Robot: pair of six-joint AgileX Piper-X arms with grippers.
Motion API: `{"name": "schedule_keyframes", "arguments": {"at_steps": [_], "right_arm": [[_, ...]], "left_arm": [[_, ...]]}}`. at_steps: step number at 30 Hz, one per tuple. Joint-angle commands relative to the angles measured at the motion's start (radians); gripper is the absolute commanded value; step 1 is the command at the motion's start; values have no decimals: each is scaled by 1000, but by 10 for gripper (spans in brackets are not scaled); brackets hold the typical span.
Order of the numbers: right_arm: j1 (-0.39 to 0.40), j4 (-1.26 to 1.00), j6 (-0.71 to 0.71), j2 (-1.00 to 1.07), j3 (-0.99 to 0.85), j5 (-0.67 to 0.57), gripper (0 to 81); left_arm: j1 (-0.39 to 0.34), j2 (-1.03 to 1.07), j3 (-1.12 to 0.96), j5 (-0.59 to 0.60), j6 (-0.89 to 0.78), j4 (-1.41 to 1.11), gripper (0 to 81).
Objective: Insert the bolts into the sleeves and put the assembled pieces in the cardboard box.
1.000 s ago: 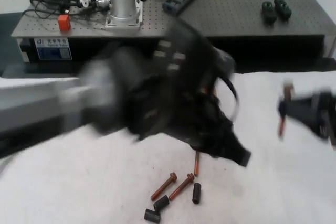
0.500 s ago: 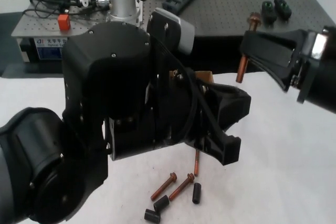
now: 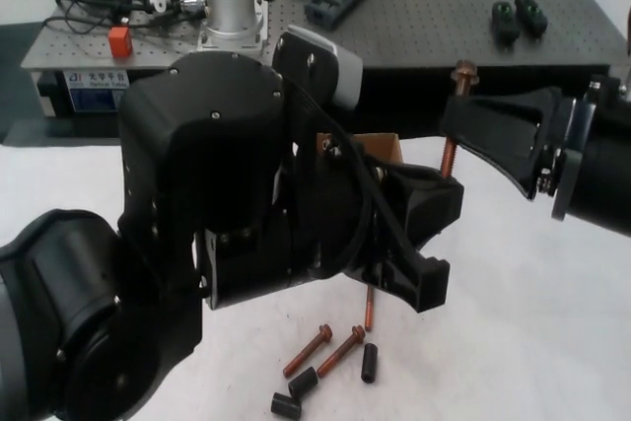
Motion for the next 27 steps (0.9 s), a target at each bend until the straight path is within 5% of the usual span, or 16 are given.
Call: {"name": "schedule_keyframes", "arguments": {"at_steps": [1,8,13,20,27], "right_arm": [[3,9,-16,-4,-1,-26,49],[3,8,-72,-6,-1,-126,27],[3,-13,-127,-6,-1,-145,384],[-101,69,-124,-88,-1,-145,376],[-267,563,-287,-206,-1,-18,370]], "left_arm": [[0,-12,-9,-17,-10,-32,6],[0,-12,-9,-93,-63,-32,6],[0,-12,-9,-126,-71,-32,6],[15,3,-16,-304,-91,-32,6],[171,275,-257,-307,-160,120,6]]}}
